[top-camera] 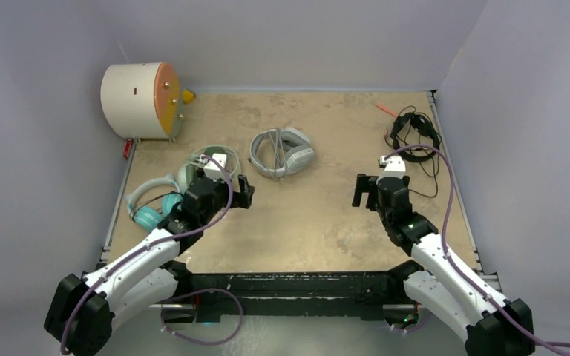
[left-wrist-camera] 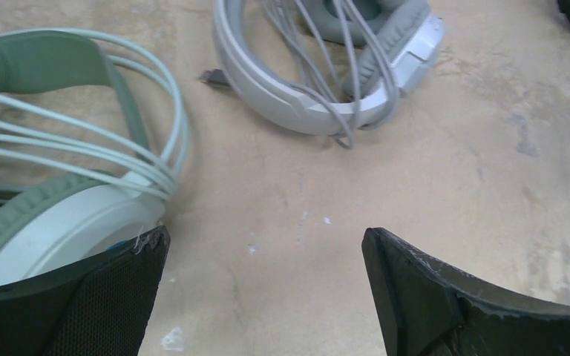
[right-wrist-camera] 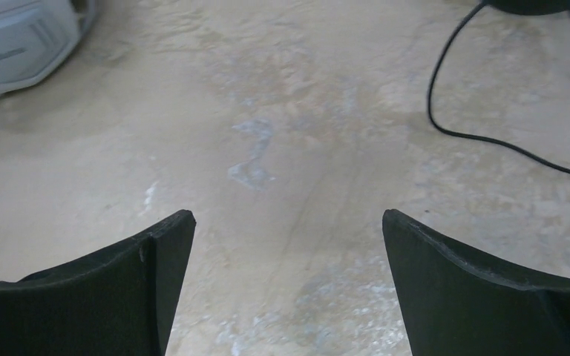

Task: Wrap the headphones
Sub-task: Reset both arms

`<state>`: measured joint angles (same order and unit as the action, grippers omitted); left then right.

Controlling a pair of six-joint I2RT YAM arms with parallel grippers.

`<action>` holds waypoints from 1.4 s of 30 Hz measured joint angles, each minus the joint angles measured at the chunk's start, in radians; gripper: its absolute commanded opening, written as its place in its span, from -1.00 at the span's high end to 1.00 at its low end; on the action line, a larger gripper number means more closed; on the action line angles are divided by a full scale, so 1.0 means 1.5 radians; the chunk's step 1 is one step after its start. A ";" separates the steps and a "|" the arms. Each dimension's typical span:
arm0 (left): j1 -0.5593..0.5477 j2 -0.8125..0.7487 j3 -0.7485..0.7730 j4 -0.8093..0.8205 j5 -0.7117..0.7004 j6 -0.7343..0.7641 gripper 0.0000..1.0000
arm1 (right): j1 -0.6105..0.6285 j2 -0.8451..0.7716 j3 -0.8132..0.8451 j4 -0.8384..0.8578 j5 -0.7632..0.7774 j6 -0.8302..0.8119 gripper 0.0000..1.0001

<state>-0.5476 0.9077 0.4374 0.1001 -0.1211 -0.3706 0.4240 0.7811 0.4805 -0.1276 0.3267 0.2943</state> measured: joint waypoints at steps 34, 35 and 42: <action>0.321 0.281 -0.166 0.649 -0.028 0.207 -0.98 | -0.223 0.498 -0.145 0.813 -0.035 -0.216 -0.94; 0.325 0.295 -0.165 0.665 -0.025 0.207 -0.99 | -0.224 0.516 -0.145 0.833 -0.031 -0.217 -0.94; 0.343 0.403 -0.147 0.790 0.012 0.202 -1.00 | -0.231 0.538 -0.141 0.842 -0.021 -0.214 -0.98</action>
<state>-0.0338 1.5124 0.2165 1.2850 -0.1032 -0.0681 0.0769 1.5883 0.2691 1.1351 0.2947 -0.0273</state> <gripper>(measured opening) 0.995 0.987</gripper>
